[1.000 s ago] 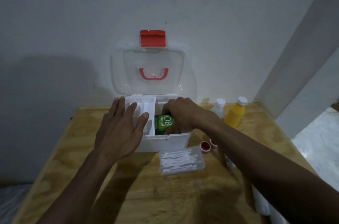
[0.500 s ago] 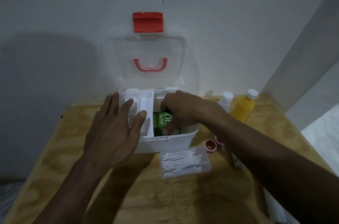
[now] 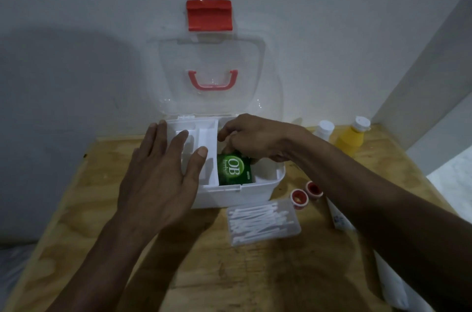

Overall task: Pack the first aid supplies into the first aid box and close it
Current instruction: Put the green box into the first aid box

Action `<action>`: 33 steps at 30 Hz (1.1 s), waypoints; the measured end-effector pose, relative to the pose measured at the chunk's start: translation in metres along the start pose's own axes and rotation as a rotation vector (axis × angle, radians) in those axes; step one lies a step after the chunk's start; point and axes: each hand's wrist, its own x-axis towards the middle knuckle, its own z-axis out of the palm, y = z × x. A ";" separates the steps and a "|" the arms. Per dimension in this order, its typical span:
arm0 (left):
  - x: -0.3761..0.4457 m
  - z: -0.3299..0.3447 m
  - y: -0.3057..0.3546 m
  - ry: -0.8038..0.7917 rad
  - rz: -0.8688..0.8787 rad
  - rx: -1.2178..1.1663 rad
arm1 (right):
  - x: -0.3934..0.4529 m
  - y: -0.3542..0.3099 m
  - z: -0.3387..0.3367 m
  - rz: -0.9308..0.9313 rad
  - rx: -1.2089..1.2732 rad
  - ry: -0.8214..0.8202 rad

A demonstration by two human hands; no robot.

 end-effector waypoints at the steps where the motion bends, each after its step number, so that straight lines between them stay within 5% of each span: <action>1: 0.000 0.000 0.000 0.002 -0.002 0.000 | 0.000 0.000 0.002 0.020 0.045 -0.015; 7: -0.002 -0.001 0.001 -0.007 -0.005 0.002 | -0.010 -0.002 0.009 0.085 0.280 -0.102; 16: -0.001 0.001 0.000 -0.015 -0.003 0.012 | -0.014 0.001 0.020 0.084 0.523 0.001; 25: -0.002 0.000 0.001 -0.002 0.010 -0.001 | -0.028 -0.003 0.035 -0.098 0.342 0.176; 33: -0.001 0.004 -0.002 0.008 0.026 0.001 | -0.025 -0.004 0.040 -0.120 0.267 0.156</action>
